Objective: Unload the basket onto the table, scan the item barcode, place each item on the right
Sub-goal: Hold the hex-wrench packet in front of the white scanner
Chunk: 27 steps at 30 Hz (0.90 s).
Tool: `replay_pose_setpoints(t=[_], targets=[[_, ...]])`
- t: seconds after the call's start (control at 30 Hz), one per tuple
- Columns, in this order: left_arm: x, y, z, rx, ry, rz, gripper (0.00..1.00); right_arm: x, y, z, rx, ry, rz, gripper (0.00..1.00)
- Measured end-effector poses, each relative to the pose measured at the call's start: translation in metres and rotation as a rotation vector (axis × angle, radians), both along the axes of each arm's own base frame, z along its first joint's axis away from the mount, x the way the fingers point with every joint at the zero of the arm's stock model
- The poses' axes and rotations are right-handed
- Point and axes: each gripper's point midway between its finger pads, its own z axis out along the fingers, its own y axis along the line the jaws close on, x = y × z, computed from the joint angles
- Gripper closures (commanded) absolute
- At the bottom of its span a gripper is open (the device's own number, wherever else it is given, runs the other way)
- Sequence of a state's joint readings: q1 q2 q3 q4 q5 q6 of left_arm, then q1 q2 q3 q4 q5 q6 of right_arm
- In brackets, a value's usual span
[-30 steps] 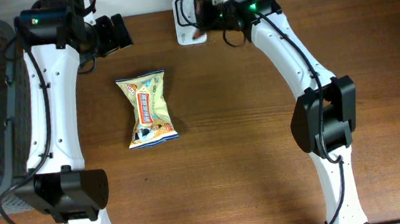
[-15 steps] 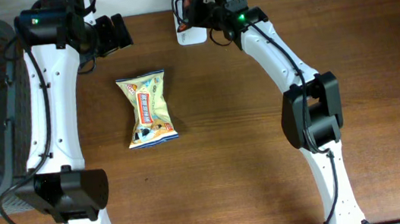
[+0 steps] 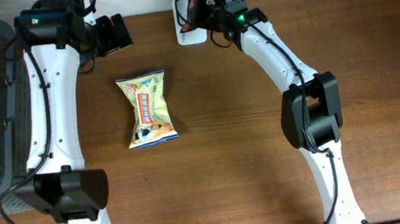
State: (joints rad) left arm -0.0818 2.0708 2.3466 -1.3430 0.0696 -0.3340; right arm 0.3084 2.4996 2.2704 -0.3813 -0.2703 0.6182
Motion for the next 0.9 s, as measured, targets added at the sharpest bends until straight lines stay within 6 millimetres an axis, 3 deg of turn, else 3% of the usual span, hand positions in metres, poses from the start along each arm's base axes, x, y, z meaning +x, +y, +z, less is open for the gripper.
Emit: replay_pose_setpoints(t=[0.27,0.5,0.77,0.9], targets=[[0.000,0.000,0.000,0.000,0.000,0.000,0.01,0.005,0.013,0.014,0.033,-0.054,-0.005,0.91],[0.000,0.000,0.000,0.000,0.000,0.000,0.01,-0.003,0.032,0.001,0.025,-0.037,0.017,0.92],[0.000,0.000,0.000,0.000,0.000,0.000,0.01,-0.001,0.028,-0.009,0.004,-0.028,0.014,0.96],[0.000,0.000,0.000,0.000,0.000,0.000,0.01,-0.007,0.018,-0.022,-0.034,0.023,0.017,0.92]])
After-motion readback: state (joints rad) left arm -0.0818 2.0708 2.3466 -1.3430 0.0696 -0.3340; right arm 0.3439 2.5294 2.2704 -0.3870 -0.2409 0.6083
